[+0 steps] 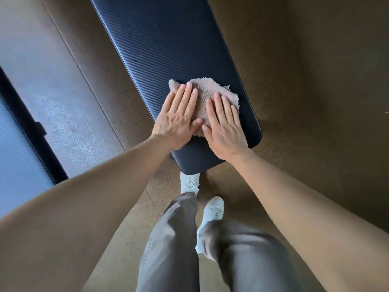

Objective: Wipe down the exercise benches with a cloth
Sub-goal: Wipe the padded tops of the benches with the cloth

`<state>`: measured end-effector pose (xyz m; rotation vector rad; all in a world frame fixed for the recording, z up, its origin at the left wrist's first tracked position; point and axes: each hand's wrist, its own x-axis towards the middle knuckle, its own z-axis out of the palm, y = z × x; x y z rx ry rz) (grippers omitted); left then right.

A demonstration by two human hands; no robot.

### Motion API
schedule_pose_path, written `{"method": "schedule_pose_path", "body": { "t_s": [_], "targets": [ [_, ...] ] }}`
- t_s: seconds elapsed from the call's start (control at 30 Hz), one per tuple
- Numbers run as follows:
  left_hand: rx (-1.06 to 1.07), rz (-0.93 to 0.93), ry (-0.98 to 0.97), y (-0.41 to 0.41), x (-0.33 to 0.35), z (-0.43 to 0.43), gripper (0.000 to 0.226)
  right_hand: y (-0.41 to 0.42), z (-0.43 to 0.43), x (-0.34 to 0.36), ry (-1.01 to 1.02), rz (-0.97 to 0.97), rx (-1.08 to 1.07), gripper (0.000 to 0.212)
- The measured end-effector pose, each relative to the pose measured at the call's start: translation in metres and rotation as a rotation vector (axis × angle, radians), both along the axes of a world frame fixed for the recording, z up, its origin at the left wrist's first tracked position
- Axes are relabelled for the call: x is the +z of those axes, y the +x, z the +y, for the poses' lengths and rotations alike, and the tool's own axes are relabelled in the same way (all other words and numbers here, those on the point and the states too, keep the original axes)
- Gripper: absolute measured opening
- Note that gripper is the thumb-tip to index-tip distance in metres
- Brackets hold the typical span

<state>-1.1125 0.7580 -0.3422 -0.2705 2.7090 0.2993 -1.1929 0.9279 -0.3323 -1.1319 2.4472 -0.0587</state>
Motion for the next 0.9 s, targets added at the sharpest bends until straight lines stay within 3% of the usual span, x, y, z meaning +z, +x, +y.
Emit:
{"method": "schedule_pose_path", "body": {
  "t_s": [0.27, 0.5, 0.9],
  "targets": [
    [0.176, 0.01, 0.004, -0.058, 0.0, -0.046, 0.078, -0.077, -0.067, -0.003, 0.069, 0.06, 0.165, 0.073],
    [0.418, 0.038, 0.007, -0.072, -0.001, -0.03, 0.077, -0.115, -0.073, -0.003, 0.05, 0.071, 0.379, 0.074],
    [0.773, -0.034, 0.026, -0.052, 0.007, 0.149, 0.074, -0.139, 0.037, 0.01, 0.138, -0.034, 0.734, 0.078]
  ]
}}
